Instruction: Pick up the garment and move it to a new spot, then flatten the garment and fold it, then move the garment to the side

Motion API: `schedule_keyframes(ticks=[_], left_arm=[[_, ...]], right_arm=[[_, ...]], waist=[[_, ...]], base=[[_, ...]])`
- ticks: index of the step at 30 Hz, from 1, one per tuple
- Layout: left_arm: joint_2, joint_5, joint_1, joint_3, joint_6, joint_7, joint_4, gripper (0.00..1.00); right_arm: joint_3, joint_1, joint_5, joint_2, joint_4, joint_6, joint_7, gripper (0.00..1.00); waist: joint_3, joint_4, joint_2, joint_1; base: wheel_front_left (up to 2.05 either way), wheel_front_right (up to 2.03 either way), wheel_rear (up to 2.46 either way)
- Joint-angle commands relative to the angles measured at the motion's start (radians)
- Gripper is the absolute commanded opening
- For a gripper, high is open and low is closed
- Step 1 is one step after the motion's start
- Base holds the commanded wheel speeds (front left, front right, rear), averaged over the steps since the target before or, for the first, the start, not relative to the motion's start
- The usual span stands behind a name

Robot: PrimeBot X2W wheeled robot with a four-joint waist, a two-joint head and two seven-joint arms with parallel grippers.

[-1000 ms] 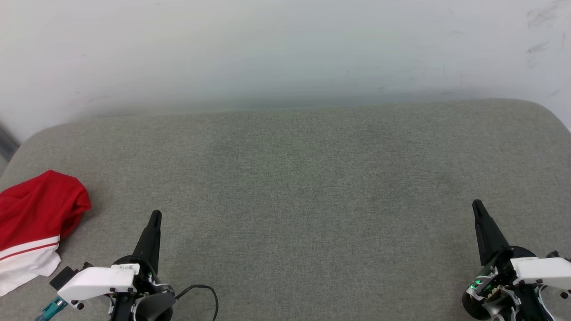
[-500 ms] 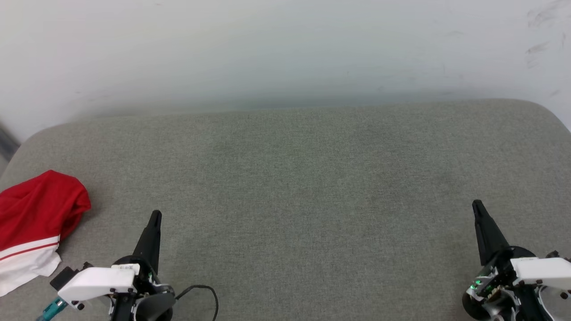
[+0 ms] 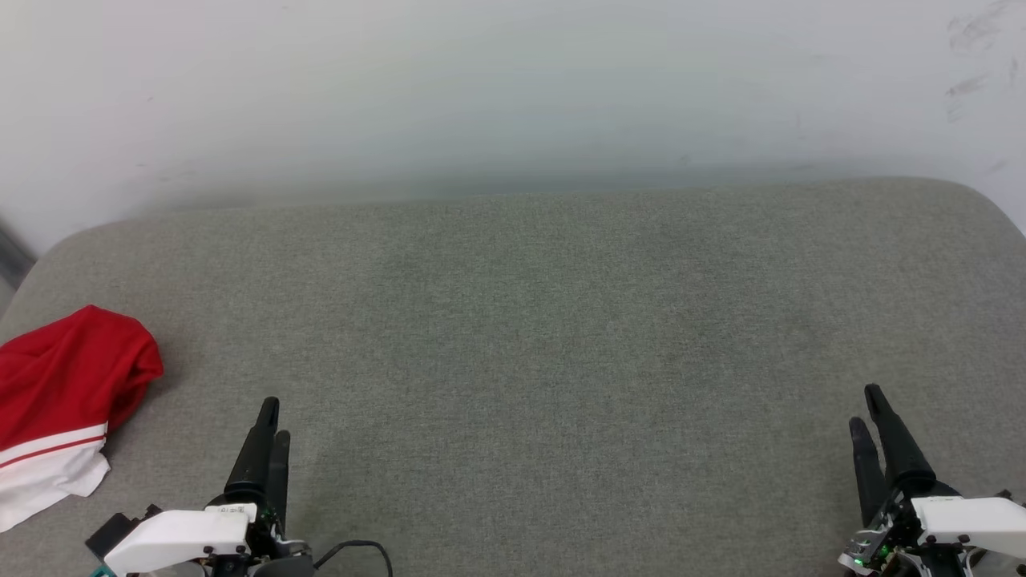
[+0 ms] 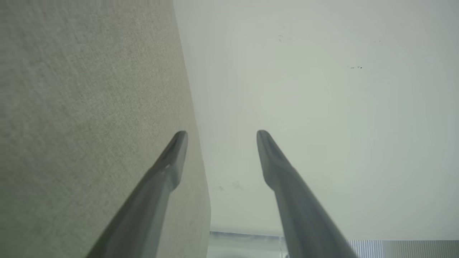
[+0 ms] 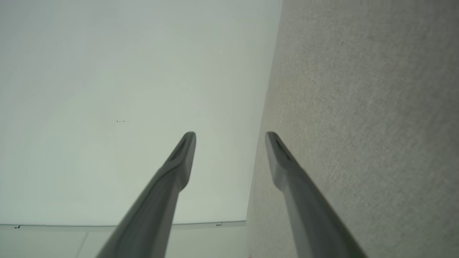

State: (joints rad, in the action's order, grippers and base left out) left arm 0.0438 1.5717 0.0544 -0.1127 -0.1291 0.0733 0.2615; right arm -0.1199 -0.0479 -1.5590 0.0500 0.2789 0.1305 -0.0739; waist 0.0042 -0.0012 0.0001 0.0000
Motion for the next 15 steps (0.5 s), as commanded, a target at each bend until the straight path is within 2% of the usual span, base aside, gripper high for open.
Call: schedule_keyframes(ticks=[1, 15], left_arm=[[0.003, -0.029, 0.008, -0.009, 0.000, -0.011, -0.024, 1.00], [0.004, -0.334, 0.000, -0.005, 0.082, -0.074, -0.134, 1.00]], right_arm=[[-0.008, -0.012, 0.029, 0.001, -0.027, 0.000, 0.011, 1.00], [0.008, 0.006, 0.345, 0.001, -0.142, 0.000, 0.073, 1.00]], waist=[[0.000, 0.000, -0.0001, 0.0000], [0.002, -0.001, -0.0001, 0.0000]], base=[[0.00, 0.00, 0.00], [0.00, 0.00, 0.00]])
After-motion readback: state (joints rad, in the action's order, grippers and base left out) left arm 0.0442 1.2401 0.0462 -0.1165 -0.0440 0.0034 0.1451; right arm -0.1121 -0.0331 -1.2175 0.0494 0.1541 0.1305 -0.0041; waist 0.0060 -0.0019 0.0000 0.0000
